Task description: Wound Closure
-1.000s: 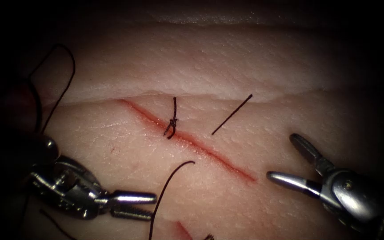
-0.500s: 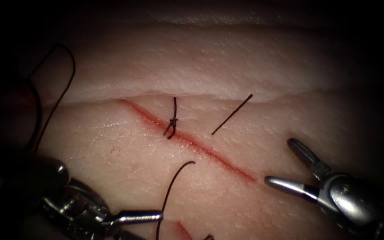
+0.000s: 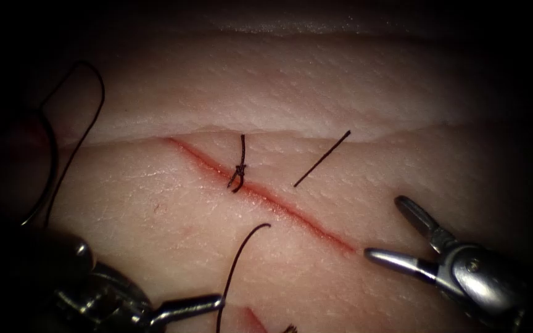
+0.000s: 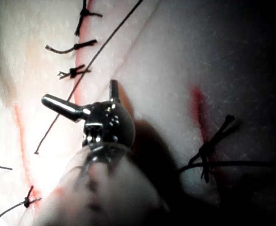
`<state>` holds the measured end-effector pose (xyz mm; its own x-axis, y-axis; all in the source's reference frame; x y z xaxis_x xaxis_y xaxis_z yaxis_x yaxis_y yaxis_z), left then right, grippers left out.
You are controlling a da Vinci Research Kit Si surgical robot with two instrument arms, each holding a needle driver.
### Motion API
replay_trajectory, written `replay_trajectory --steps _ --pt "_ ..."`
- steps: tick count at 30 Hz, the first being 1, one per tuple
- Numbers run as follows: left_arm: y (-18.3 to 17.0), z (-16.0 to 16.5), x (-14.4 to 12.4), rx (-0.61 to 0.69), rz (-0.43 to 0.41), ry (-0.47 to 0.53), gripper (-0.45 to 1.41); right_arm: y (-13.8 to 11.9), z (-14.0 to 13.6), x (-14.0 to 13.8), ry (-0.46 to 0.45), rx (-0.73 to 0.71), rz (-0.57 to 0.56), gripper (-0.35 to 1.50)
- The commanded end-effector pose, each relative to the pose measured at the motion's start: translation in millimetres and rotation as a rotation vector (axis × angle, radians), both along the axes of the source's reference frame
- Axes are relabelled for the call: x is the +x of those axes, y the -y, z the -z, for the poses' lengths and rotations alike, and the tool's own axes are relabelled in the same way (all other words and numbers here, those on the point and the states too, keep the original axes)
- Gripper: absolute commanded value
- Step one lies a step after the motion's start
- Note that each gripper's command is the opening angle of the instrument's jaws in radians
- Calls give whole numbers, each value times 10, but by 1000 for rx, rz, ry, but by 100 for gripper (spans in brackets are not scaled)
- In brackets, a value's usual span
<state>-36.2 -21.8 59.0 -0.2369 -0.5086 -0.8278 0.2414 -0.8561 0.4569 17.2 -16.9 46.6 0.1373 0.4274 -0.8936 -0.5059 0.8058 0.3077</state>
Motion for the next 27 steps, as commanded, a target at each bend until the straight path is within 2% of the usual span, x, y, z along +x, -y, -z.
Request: replay_trajectory --steps 1,4,6,13,14,15,22,24,26,27 --pt "-1 -4 -7 -9 13 9 113 -3 -5 8 -1 -2 0 140" --pt "-5 0 -8 -13 25 20 109 -2 -5 9 -3 -4 2 140" --pt "-6 -2 -9 -13 26 19 98 -1 -5 11 -5 -5 3 140" --pt "-15 -11 -10 -14 32 14 25 3 -3 18 -7 -2 15 138" --pt "-16 -12 -10 -14 33 14 12 3 -2 19 -9 -3 17 138" --pt "-19 -13 -10 -14 34 14 -45 4 -2 20 -10 -3 18 138" --pt "-31 -18 -4 -14 30 20 -45 7 1 21 -13 -2 24 138" --pt "-34 -19 -1 -13 31 19 -45 9 4 24 -27 -2 43 133" --pt "-38 -20 1 -12 35 19 -45 12 7 33 -43 -10 99 126" --pt "-41 -20 2 -10 36 11 -45 15 11 46 -27 -49 175 123"
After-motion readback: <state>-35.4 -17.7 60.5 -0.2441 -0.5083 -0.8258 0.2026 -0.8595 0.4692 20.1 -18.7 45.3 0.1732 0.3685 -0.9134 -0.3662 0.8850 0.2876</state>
